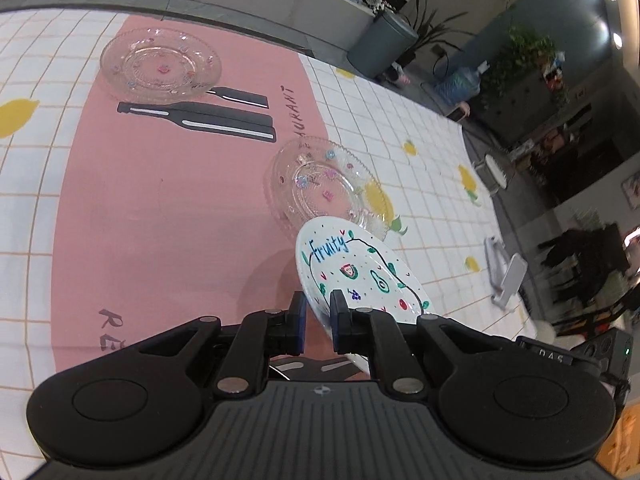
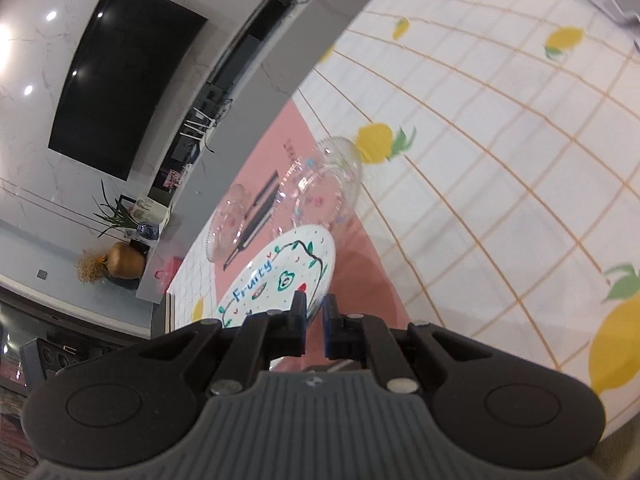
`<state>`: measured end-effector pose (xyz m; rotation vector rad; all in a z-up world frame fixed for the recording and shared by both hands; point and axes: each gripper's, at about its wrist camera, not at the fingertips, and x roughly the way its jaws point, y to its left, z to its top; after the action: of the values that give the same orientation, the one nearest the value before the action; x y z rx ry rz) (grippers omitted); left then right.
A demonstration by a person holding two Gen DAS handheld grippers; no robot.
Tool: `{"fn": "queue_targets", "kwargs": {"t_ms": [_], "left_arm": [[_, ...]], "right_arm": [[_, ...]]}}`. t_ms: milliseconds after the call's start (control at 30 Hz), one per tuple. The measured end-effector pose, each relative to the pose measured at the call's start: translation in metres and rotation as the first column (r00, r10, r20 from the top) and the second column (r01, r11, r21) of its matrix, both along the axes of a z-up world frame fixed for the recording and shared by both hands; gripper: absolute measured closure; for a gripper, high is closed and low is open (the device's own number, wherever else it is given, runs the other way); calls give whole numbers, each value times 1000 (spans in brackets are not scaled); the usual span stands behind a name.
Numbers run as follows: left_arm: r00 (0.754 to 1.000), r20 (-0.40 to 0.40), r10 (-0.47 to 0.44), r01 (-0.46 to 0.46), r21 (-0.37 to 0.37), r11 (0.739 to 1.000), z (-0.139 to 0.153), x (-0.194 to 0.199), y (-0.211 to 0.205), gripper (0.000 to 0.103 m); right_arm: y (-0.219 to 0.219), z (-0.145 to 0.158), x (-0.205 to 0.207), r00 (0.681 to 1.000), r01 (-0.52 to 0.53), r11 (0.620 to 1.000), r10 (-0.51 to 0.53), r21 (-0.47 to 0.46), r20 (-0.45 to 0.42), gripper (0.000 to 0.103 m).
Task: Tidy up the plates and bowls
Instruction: 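Close both grippers on the Fruity plate rim and lift it, then carry the Fruity plate with both grippers toward the clear glass plate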
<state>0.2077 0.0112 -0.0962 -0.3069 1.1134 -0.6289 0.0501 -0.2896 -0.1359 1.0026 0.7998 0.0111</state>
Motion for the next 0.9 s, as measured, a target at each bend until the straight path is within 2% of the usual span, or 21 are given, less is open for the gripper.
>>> {"fn": "queue_targets", "kwargs": {"t_ms": [133,433,567,767,900], "left_arm": [[999,26,-35,34,46,998,2,-4,-8,89],[991,99,-85,68,169,983,5,-15,-24,89],[989,108,-98,76,185,980,6,-16,-25,89],[987,110,-116,95,176,980,5,-17,-27,88],[988,106,-111,93,165,982,6,-17,-25,88]], "right_arm": [[0,-11,-6,997,28,998,-24,60,-71,97],[-2,-28,-14,987,63,986,-39,153,-154,98],[-3,-31,-14,982,65,989,-39,136,-187,98],[-8,-30,-20,986,70,987,-46,144,-163,103],[-7,-21,-19,988,49,996,-37,75,-149,103]]}}
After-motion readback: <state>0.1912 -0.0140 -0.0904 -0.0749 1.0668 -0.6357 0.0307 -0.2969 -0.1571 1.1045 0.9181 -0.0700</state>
